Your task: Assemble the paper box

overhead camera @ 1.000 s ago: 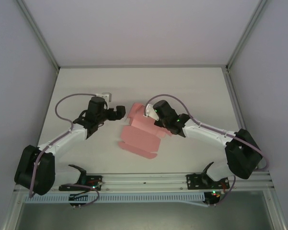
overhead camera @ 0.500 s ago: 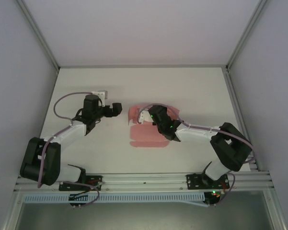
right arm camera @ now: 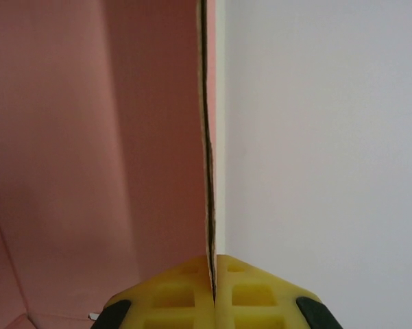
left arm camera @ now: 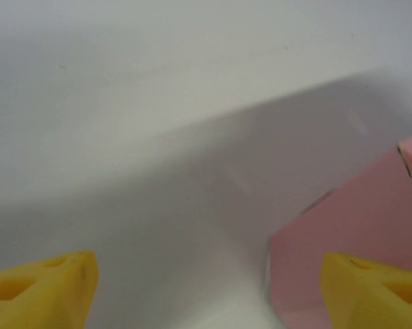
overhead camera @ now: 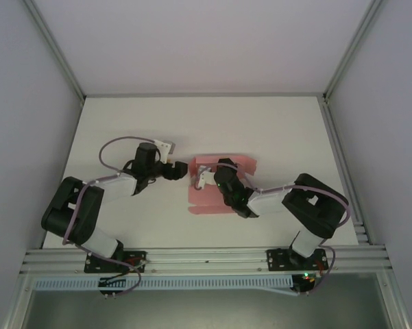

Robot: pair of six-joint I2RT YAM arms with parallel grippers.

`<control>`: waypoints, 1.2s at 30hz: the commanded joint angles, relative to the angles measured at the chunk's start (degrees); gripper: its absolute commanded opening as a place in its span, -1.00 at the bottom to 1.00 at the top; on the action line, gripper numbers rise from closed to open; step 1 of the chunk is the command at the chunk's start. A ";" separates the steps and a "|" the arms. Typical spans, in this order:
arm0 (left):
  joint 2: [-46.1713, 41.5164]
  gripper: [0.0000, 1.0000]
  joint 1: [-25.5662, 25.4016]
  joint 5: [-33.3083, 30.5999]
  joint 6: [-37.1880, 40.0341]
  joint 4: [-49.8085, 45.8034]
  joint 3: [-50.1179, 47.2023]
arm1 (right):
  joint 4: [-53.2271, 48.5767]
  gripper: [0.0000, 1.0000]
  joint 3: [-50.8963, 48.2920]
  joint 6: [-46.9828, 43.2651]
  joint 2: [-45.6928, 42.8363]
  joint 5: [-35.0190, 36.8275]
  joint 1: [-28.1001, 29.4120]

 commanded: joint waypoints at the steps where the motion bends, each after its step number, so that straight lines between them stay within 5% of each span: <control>1: 1.08 0.58 -0.94 1.45 2.48 2.98 -0.92 | 1.80 -1.00 -2.22 0.08 1.33 1.70 0.85; 17: 5.78 0.19 -7.69 2.78 4.74 10.21 -1.09 | -12.46 -1.00 0.19 7.46 -2.95 -1.10 1.10; 30: 6.55 0.20 -10.68 5.06 2.76 18.12 -3.04 | -17.68 -1.00 1.47 11.75 -3.24 -1.60 1.06; 36: 4.29 0.25 -10.93 4.97 3.82 14.53 -4.36 | -16.88 -1.00 0.86 12.02 -4.14 -0.67 1.06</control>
